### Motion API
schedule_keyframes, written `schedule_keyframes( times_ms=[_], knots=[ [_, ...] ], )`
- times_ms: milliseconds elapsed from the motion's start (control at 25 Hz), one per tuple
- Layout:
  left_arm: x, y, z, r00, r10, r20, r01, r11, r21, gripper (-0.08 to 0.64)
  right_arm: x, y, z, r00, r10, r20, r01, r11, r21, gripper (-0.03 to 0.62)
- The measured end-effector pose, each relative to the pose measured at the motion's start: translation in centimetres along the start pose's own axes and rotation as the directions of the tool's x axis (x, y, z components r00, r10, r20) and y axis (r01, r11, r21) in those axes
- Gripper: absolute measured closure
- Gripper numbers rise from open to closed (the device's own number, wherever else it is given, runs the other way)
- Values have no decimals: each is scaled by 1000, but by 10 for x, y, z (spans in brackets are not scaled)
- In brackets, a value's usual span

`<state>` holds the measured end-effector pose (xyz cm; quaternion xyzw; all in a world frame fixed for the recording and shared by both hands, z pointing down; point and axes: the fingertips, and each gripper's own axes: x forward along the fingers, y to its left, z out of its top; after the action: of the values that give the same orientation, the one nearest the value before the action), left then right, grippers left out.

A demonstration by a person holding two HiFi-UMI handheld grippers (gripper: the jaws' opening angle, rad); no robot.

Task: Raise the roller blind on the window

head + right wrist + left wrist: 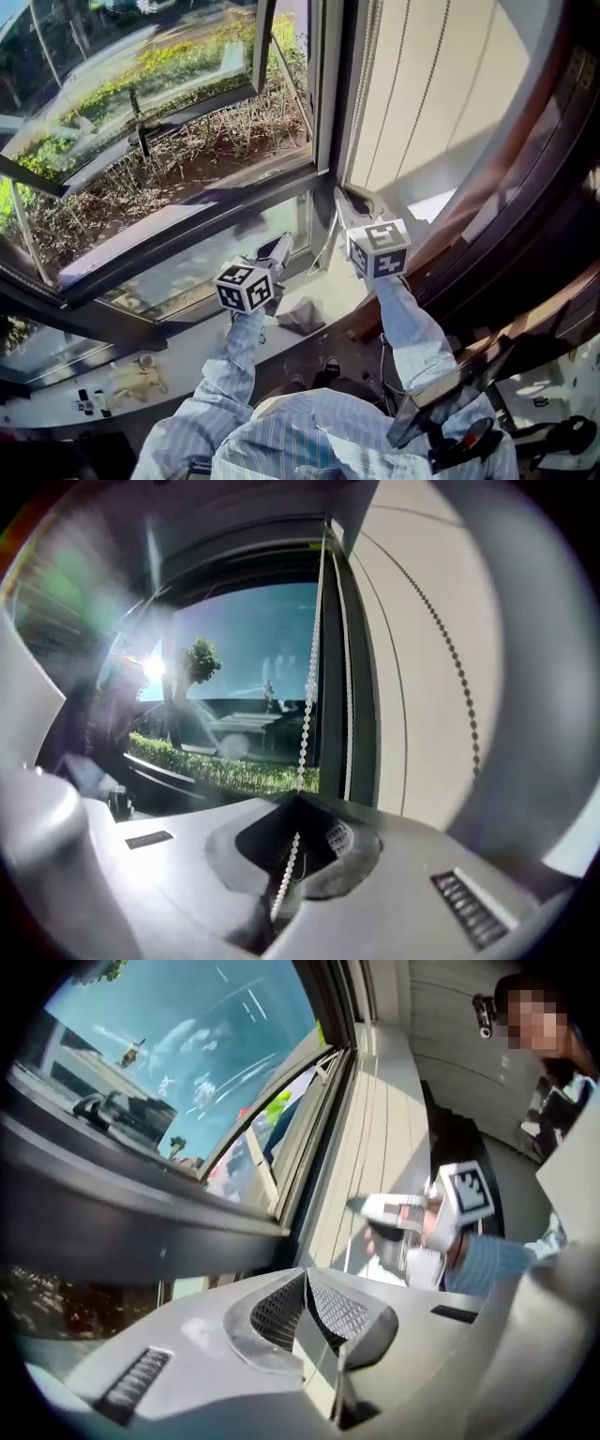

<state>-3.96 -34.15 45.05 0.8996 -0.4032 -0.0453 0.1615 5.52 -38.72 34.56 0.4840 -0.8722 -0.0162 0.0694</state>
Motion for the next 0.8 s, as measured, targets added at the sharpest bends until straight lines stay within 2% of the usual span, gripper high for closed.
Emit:
schedule_keyframes(
  times_ms=[120,240,360,440,480,560,680,800],
  knots=[
    [4,-30,75,989,-94,111,85,993,80,551,3,27,-63,993,47,-105,-44,999,30,588],
    [15,-73,139,960,-225,167,200,968,150,551,1,58,-145,962,86,-258,-76,996,49,588],
    [25,-117,177,925,-334,178,295,931,214,535,-7,81,-217,922,95,-376,-72,995,73,588],
    [30,-137,190,915,-351,199,292,916,276,528,-10,89,-250,894,99,-436,-64,993,95,588],
    [33,-143,192,915,-348,203,280,912,301,528,-10,92,-261,884,106,-456,-63,992,107,588],
    [41,-145,193,920,-328,214,253,915,315,528,-7,94,-264,881,107,-461,-61,992,113,588],
    [44,-139,196,917,-313,249,244,931,270,529,-2,92,-254,887,103,-451,-61,992,108,588],
    [45,-138,197,916,-318,246,249,929,274,546,-7,86,-259,884,105,-456,-58,992,116,588]
  ],
)
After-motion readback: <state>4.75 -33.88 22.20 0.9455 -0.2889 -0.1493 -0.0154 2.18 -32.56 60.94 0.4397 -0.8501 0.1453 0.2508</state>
